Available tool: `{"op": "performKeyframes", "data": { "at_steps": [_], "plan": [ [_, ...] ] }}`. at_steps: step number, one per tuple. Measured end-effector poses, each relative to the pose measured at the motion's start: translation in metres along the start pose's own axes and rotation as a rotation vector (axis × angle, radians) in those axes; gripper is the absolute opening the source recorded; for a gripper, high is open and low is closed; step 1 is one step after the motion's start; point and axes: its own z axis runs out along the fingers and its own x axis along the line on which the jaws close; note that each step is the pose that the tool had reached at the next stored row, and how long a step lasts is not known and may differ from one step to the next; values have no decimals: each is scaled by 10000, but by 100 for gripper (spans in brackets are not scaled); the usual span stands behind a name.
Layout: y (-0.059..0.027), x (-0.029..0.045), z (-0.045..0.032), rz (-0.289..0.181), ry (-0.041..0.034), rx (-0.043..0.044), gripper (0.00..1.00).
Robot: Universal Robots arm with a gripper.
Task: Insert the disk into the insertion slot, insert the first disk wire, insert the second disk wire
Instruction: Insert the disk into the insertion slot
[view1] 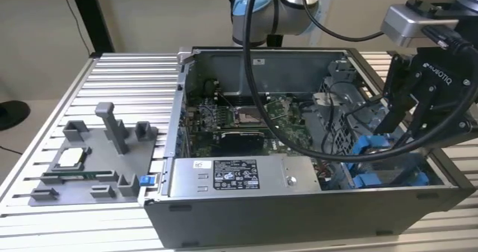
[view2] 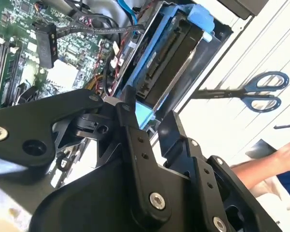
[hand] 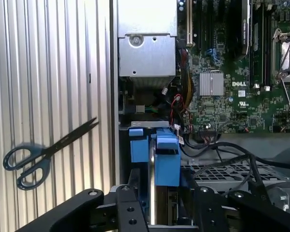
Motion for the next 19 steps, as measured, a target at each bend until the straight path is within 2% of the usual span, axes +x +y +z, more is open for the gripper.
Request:
{"op": "performKeyframes", "data": {
  "at_steps": [5, 11, 14, 18, 19],
  "plan": [
    [2, -7, -23, 1, 4, 0, 100],
    [11, -24, -281, 1, 2, 0, 100],
    [15, -33, -371, -1, -17, 0, 100],
    [17, -112, -373, -21, -20, 5, 100],
    [19, -129, -362, -61, -21, 37, 100]
  ]
}}
